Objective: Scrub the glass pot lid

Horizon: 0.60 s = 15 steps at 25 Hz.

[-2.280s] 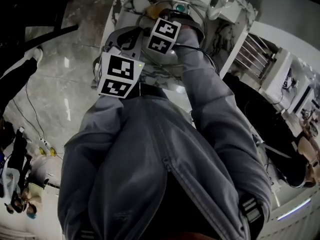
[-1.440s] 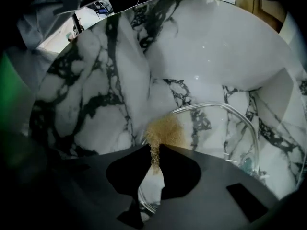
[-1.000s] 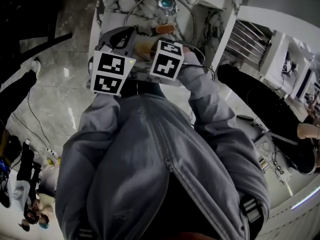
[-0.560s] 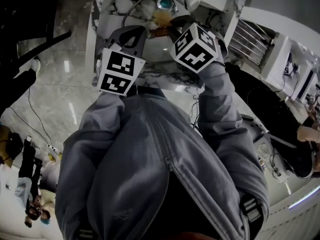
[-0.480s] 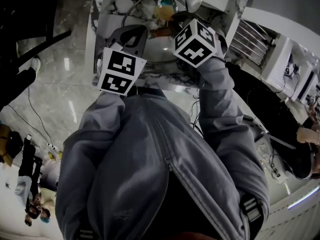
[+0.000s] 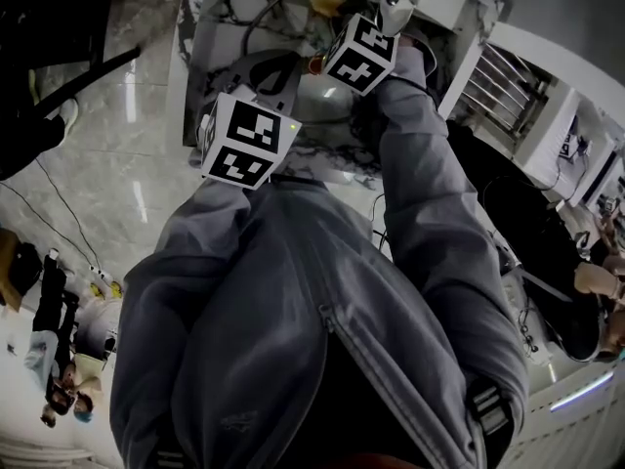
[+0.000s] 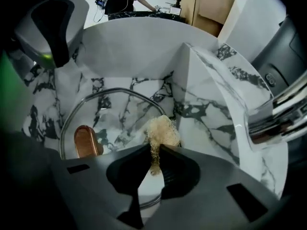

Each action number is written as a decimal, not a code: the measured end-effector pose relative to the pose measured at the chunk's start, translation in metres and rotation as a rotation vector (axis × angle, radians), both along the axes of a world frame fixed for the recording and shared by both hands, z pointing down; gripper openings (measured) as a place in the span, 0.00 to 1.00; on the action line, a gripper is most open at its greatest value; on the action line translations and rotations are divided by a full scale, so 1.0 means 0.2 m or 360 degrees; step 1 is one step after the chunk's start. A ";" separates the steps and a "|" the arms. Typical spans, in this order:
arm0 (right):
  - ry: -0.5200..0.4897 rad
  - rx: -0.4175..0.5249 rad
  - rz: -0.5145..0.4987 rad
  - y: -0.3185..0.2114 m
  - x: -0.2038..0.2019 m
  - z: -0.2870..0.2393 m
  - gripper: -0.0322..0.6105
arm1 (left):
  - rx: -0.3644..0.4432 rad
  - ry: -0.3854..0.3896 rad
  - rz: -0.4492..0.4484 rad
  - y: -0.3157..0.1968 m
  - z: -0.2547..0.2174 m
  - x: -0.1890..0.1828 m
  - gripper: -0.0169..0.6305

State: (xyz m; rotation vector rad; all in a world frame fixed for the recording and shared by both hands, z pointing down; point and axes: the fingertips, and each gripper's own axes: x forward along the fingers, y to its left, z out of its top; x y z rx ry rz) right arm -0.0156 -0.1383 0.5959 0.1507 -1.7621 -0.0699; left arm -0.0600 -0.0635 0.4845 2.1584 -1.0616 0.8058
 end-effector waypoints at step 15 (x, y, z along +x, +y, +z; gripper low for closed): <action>0.0100 -0.0345 -0.0249 0.28 0.05 -0.04 0.14 | 0.0013 0.0025 0.0024 0.06 -0.02 0.04 0.05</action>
